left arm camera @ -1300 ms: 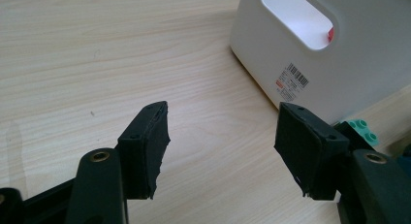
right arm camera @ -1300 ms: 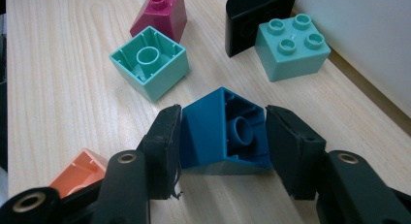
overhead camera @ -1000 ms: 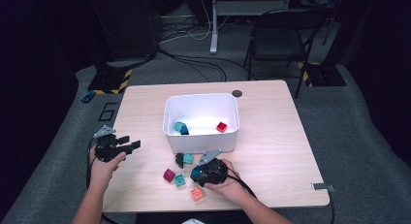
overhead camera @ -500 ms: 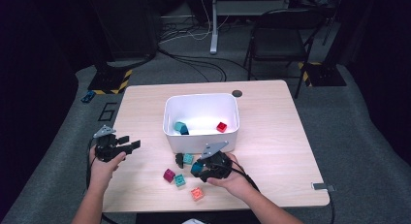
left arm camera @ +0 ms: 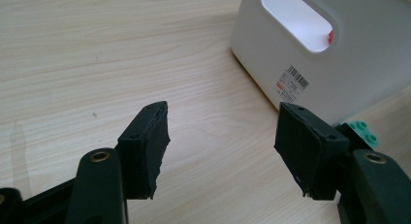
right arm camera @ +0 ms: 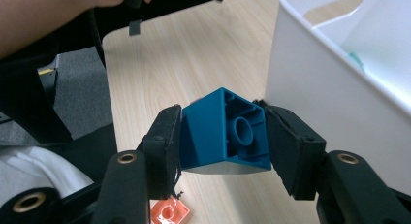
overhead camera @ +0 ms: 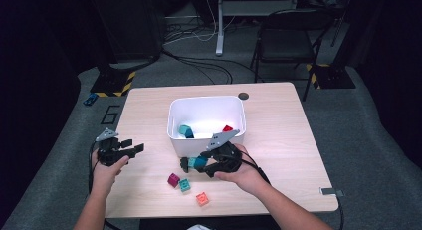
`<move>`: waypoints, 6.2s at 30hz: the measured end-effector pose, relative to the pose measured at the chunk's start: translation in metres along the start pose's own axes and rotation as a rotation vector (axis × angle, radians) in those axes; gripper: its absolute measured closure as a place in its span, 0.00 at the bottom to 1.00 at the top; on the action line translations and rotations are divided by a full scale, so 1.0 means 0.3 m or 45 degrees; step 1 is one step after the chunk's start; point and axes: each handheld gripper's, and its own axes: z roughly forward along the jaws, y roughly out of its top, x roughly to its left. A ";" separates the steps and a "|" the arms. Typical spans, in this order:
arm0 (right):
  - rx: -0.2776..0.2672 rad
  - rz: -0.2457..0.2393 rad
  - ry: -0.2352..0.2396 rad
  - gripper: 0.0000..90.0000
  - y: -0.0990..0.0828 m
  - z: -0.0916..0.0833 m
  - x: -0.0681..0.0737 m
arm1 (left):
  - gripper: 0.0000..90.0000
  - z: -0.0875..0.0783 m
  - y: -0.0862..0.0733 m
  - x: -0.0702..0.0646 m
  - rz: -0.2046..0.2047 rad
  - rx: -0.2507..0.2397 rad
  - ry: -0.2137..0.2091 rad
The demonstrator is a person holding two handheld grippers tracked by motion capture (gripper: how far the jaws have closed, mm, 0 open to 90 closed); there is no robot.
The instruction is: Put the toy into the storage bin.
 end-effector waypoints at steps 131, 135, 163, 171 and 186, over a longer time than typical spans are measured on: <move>-0.049 -0.118 0.073 0.52 -0.063 0.057 -0.005 | 0.40 0.027 0.007 -0.007 0.018 0.023 -0.016; -0.024 -0.121 0.077 0.52 -0.113 0.092 0.007 | 0.41 0.027 0.006 -0.005 0.013 0.023 -0.015; 0.049 -0.193 0.202 0.54 -0.297 0.225 0.074 | 0.40 0.011 -0.001 -0.009 0.016 0.024 0.003; 0.063 -0.208 0.228 0.52 -0.308 0.235 0.081 | 0.40 0.013 -0.004 -0.002 0.012 0.036 0.005; 0.145 -0.157 0.157 0.53 -0.337 0.262 0.049 | 0.40 0.010 -0.003 0.001 0.005 0.027 0.006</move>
